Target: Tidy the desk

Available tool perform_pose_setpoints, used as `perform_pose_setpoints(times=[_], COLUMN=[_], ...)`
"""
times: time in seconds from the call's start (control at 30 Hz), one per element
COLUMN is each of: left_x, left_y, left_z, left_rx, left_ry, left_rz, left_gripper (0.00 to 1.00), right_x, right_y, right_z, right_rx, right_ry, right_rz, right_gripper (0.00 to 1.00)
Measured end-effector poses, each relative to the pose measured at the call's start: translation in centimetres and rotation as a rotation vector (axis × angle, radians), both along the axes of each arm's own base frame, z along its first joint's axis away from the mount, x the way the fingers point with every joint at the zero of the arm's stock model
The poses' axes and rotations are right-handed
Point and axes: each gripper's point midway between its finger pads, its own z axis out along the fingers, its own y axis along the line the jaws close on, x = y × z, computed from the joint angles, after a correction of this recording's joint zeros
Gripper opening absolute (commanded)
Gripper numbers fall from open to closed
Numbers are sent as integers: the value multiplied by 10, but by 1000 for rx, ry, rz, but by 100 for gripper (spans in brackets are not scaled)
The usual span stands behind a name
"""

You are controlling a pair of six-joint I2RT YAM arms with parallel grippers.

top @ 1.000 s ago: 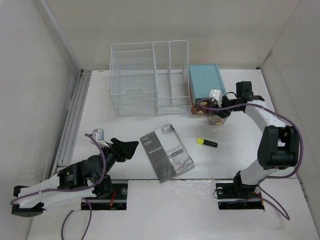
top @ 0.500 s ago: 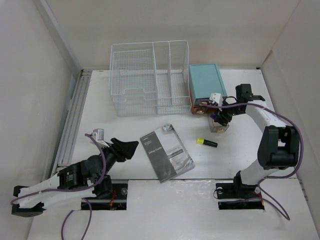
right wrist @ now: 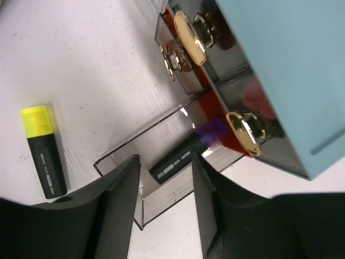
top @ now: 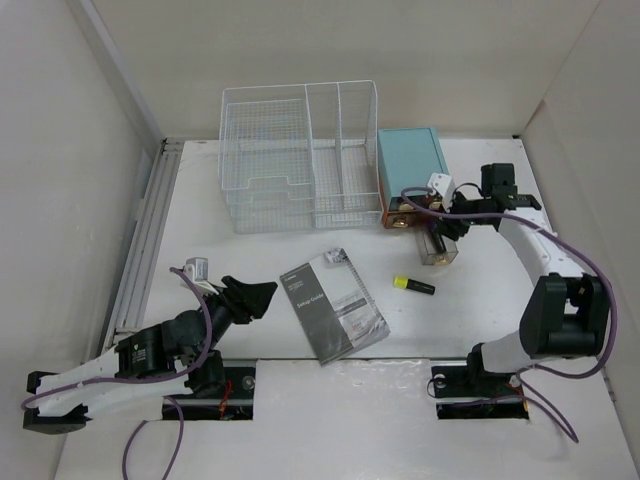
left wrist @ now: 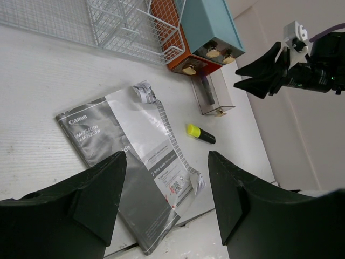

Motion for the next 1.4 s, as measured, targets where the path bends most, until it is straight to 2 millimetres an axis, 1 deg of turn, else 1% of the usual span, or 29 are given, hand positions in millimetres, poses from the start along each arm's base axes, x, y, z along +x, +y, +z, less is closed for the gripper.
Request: perform_pose_setpoints(times=[0.03,0.07,0.1,0.17,0.23,0.27,0.3,0.37,0.47,0.57,0.73,0.93,0.97,1.07,1.17,1.27,1.33,1.4], left_x=[0,0,0,0,0,0,0,0,0,0,0,-1,-1,-1,-1,-1,-1,-1], left_y=[0,0,0,0,0,0,0,1,1,1,1,2,2,2,2,2,1,1], left_z=[0,0,0,0,0,0,1,1,2,2,2,3,3,3,3,3,3,3], left_rx=[0,0,0,0,-1,-2,-4,-9,-10,-10,-10,-18,-17,-18,-18,-18,-18,-18], left_ry=[0,0,0,0,0,-1,-1,-2,-3,-3,-3,-5,-5,-5,-5,-5,-4,-4], left_rz=[0,0,0,0,0,0,0,-1,0,0,-1,-1,-1,-1,-1,-1,-3,-6], left_gripper=[59,59,59,59,59,59,59,59,59,59,59,59,59,59,59,59,59,59], right_x=[1,0,0,-5,-17,-24,-32,-45,-66,-83,-94,-117,-117,-112,-106,-107,-106,-106], right_y=[0,1,1,4,9,14,20,35,55,67,77,83,83,85,85,81,80,80], right_z=[5,9,12,14,10,6,2,-6,-21,-35,-59,-96,-100,-102,-105,-116,-116,-116], right_rx=[2,5,7,5,-16,-34,-55,-98,-174,-254,-374,-502,-519,-530,-540,-565,-570,-573], right_ry=[-15,-25,-34,-36,-12,6,24,50,87,123,194,300,305,289,280,305,303,303], right_rz=[-2,-2,2,28,81,113,149,223,316,364,365,356,348,313,266,235,214,196], right_gripper=[42,32,30,31,33,33,35,35,38,39,41,43,43,43,46,46,47,41])
